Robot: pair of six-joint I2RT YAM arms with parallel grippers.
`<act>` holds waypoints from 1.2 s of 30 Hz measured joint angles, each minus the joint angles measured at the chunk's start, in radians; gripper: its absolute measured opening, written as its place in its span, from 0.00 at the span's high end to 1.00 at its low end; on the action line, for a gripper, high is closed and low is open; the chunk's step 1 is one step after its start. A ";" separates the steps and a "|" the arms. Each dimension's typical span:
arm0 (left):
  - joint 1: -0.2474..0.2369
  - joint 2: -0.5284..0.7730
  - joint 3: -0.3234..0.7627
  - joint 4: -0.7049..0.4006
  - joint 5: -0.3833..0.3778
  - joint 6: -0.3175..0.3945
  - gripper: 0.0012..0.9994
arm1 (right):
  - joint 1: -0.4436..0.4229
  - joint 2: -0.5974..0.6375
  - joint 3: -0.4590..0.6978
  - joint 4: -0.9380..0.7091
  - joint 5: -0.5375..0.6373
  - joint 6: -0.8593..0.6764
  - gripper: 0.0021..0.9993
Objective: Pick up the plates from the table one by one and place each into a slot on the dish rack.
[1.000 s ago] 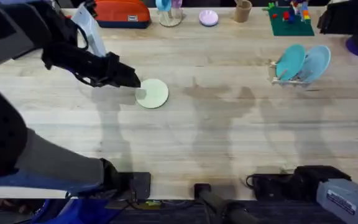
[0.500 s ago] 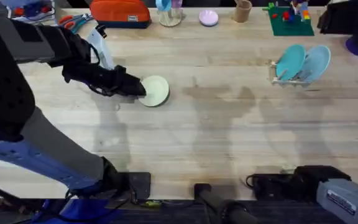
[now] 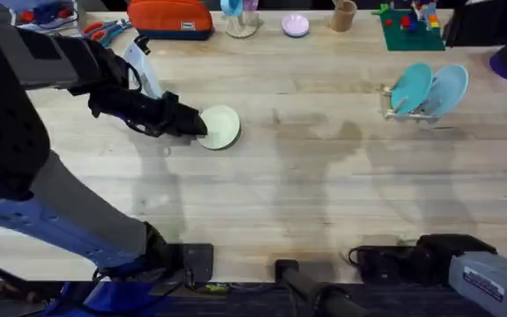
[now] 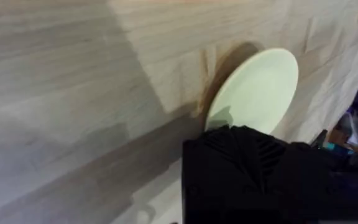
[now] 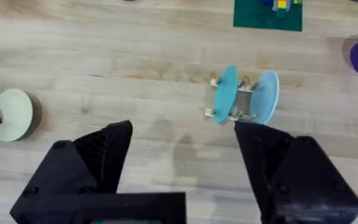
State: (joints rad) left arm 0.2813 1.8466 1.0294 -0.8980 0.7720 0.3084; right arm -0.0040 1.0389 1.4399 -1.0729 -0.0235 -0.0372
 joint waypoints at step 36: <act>-0.002 -0.173 0.030 -0.047 -0.107 -0.010 0.96 | 0.000 0.002 0.000 0.001 0.000 0.004 0.00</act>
State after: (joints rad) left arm 0.2794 1.6731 1.0595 -0.9446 0.6647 0.2989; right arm -0.0040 1.0408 1.4403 -1.0721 -0.0235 -0.0334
